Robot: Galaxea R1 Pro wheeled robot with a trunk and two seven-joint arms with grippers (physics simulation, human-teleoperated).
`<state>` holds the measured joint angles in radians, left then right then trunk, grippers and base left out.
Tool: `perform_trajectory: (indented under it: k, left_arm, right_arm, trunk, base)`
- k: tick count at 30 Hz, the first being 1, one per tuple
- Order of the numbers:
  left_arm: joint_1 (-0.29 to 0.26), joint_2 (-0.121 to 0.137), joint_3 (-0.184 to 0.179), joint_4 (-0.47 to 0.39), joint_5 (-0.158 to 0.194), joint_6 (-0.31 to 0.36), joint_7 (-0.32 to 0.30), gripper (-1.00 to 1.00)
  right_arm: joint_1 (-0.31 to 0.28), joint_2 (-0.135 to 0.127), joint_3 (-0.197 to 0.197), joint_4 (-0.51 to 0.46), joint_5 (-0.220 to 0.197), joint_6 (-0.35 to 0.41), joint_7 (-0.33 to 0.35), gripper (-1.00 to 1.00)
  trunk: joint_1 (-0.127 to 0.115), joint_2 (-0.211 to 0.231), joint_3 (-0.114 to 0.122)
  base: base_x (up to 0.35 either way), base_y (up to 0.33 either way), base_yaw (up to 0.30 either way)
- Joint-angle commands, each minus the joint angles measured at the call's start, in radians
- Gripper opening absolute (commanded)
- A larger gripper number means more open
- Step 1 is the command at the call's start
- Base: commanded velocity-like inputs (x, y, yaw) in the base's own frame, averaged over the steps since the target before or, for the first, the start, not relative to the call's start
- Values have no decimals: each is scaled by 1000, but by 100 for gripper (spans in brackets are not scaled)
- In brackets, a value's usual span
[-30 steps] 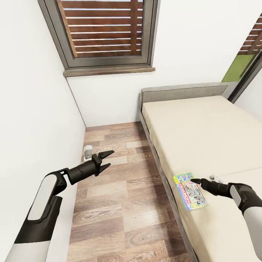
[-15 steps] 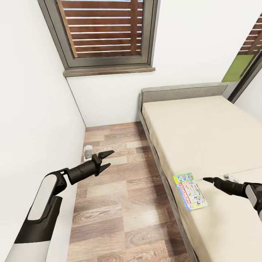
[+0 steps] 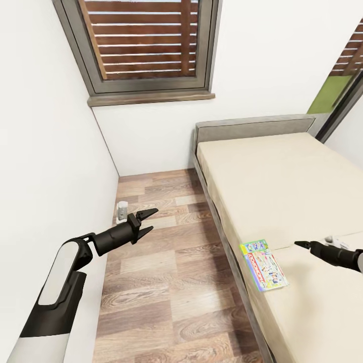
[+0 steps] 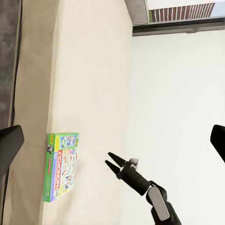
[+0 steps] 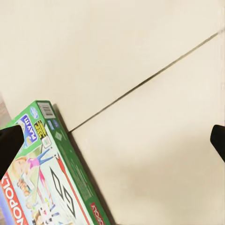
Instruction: Put all the toys in the child's room - the three board games (two on the bed and one on the table), the two jigsaw puzzles on the table, and the tennis ball on the table - inside the toy box on the table in the child's room.
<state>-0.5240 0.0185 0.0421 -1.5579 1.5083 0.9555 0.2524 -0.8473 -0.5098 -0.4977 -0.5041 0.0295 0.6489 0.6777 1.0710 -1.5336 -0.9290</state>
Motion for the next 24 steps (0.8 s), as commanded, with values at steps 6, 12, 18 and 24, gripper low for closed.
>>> perform_trajectory:
  k: [6, 12, 18, 24]
  left_arm:
    - [-1, 0, 1, -1, 10, 3, 10, 100]
    - [-1, 0, 1, 0, 9, 3, 10, 100]
    - [-1, -1, 1, 4, 5, 2, 11, 100]
    - [-4, -13, 0, 50, -26, -19, 12, 100]
  right_arm:
    - [1, -6, -22, -20, 3, 8, 12, 100]
    - [10, -11, -31, -29, 2, 7, 39, 100]
    - [44, -35, -50, -74, 2, 7, 152, 100]
    - [106, -77, -111, -198, 3, 43, 302, 100]
  trunk:
    - [0, 0, -1]
    - [0, 0, -1]
    - [0, 0, -1]
    - [0, 0, -1]
  base:
    - [0, 0, 0]
    - [0, 0, 0]
    - [0, 0, 0]
    - [0, 0, 0]
